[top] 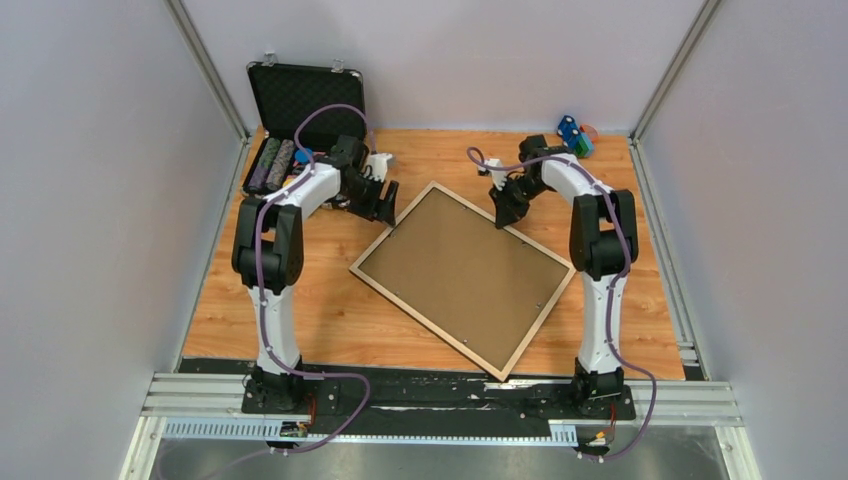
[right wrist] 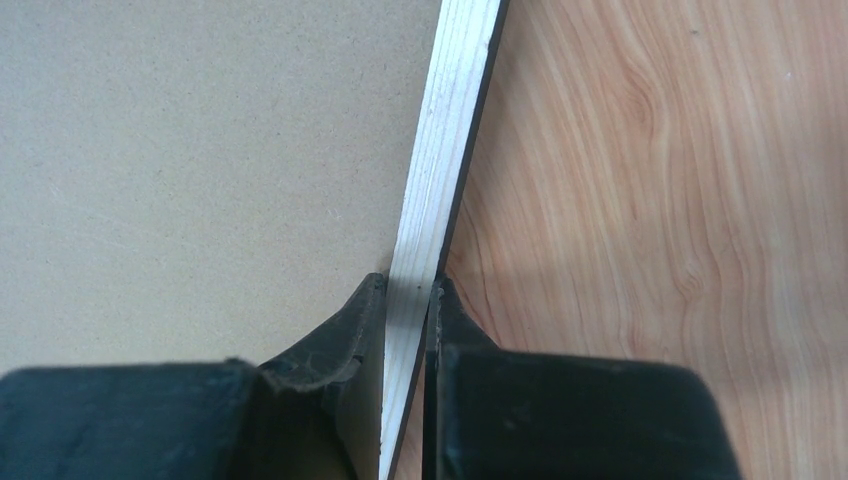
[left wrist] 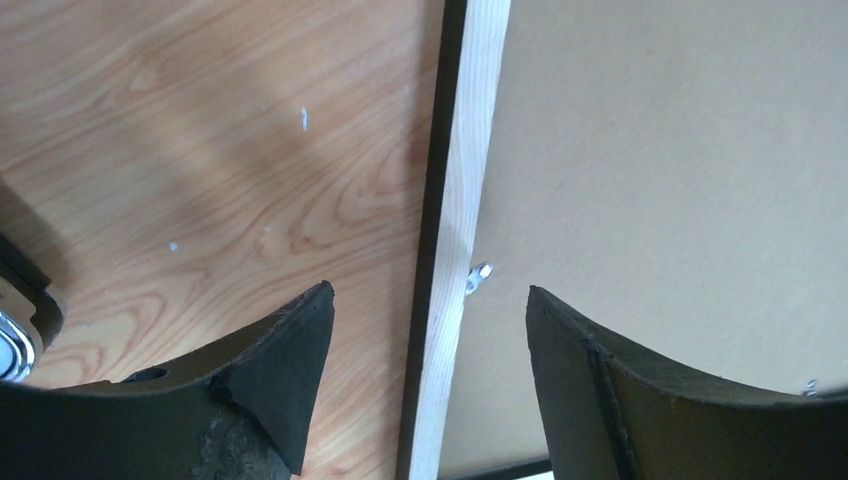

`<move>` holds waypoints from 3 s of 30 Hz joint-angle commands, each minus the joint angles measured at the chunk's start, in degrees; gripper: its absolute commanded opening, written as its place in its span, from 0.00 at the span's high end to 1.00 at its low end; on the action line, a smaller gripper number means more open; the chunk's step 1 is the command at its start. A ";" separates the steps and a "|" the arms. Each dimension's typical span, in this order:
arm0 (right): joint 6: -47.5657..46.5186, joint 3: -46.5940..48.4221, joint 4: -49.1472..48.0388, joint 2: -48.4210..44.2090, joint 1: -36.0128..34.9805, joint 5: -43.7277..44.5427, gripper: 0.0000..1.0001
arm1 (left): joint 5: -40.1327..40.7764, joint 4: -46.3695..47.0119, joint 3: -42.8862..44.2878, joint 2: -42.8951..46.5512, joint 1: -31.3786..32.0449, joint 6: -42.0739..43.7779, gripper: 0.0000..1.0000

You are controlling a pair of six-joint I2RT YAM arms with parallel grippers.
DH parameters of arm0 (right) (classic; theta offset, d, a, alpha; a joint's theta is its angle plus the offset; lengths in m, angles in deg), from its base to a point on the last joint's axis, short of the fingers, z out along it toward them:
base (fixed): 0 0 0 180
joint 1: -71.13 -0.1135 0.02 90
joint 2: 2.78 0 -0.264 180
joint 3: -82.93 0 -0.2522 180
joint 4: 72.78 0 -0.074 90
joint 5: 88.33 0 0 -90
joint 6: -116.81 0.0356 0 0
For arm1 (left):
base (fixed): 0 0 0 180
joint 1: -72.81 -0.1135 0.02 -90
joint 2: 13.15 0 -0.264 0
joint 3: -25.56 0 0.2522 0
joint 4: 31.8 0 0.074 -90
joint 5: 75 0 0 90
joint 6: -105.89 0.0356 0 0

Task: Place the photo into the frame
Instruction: Adjust the photo frame at the center of the board.

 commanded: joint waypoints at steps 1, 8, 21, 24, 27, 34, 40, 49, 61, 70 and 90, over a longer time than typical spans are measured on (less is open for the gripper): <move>-3.19 2.46 -1.52 3.99 -2.45 1.54 1.00 | -2.74 -0.14 4.45 -2.58 0.23 -5.98 0.23; -1.27 5.90 -2.10 4.97 -3.93 0.38 1.00 | -0.37 0.92 6.13 -5.30 0.40 -6.37 0.35; 5.14 8.84 -4.62 5.72 -5.37 1.83 0.74 | 2.68 4.65 1.85 -5.21 1.21 -8.29 0.54; 9.21 7.71 -6.43 4.64 -5.01 3.46 0.62 | 3.49 5.76 0.50 -4.49 1.19 -8.88 0.60; 13.62 5.42 -9.84 2.14 -4.48 5.95 0.48 | 4.40 7.19 -1.72 -3.51 1.21 -9.66 0.69; 28.20 1.25 -13.82 -6.53 -1.05 10.03 0.36 | 4.74 9.33 -4.58 -1.99 1.19 -11.84 0.99; 35.54 -15.64 -16.44 -20.27 4.62 15.14 0.34 | 4.20 10.15 -6.27 -2.50 1.08 -14.34 1.00; 39.07 -38.34 -16.89 -37.98 14.85 13.10 0.36 | 3.56 13.65 -10.61 -0.04 0.60 -16.96 1.00; 42.55 -47.25 -17.03 -38.45 18.21 9.10 0.41 | 2.74 14.64 -12.53 2.12 0.42 -17.26 1.00; 43.84 -41.18 -17.49 -28.42 18.24 6.15 0.57 | 0.60 18.64 -18.43 6.48 -0.32 -17.71 1.00; 42.59 -11.25 -17.19 -7.02 16.70 3.09 0.42 | -11.42 16.21 -25.94 7.97 -0.47 -16.66 0.72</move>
